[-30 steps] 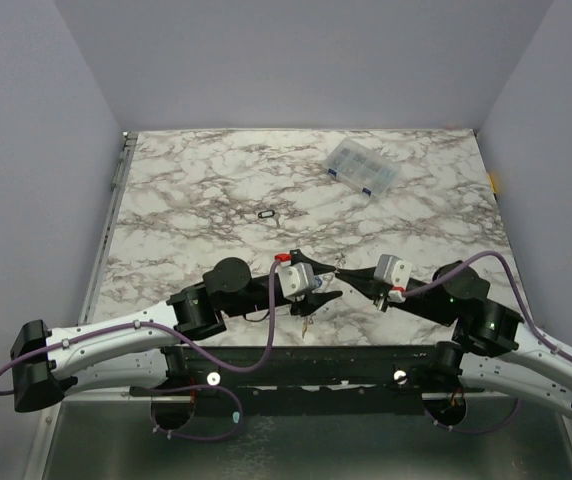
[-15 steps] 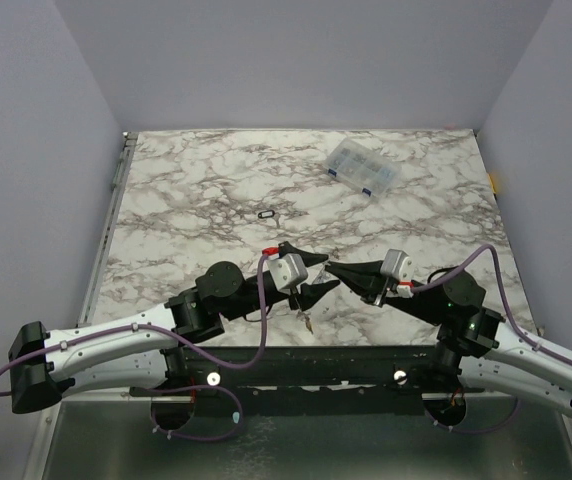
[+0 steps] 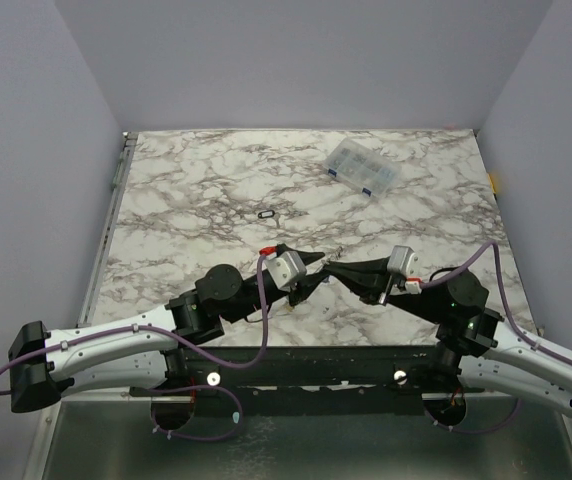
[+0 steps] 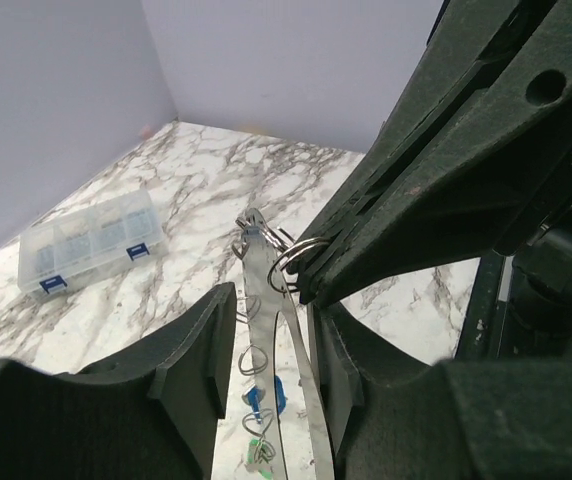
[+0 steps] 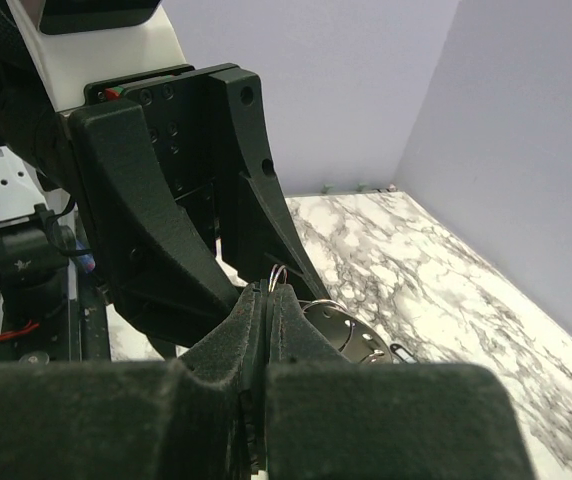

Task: Put the keys on the keyring

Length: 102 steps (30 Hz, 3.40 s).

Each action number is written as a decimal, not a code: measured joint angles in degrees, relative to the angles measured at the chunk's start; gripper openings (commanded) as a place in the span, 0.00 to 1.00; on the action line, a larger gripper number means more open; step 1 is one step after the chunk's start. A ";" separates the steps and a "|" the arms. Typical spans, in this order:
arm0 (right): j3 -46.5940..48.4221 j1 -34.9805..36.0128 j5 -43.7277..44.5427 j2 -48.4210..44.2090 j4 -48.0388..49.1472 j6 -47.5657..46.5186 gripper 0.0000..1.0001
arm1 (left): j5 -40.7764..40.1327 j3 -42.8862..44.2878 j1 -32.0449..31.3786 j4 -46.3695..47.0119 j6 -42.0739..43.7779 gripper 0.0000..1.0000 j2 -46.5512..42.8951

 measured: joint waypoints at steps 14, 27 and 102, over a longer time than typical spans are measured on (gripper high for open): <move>0.68 0.00 -1.11 1.22 0.35 1.84 0.01 | 4.87 -1.64 0.07 2.56 3.61 0.14 -1.11; 2.56 0.00 -6.12 1.46 -2.40 3.04 0.01 | 8.57 -3.61 0.02 3.91 5.81 0.45 -4.70; 18.80 0.28 -3.19 7.72 -37.42 -13.68 0.21 | 3.80 1.57 0.11 -10.84 -8.92 0.00 -1.84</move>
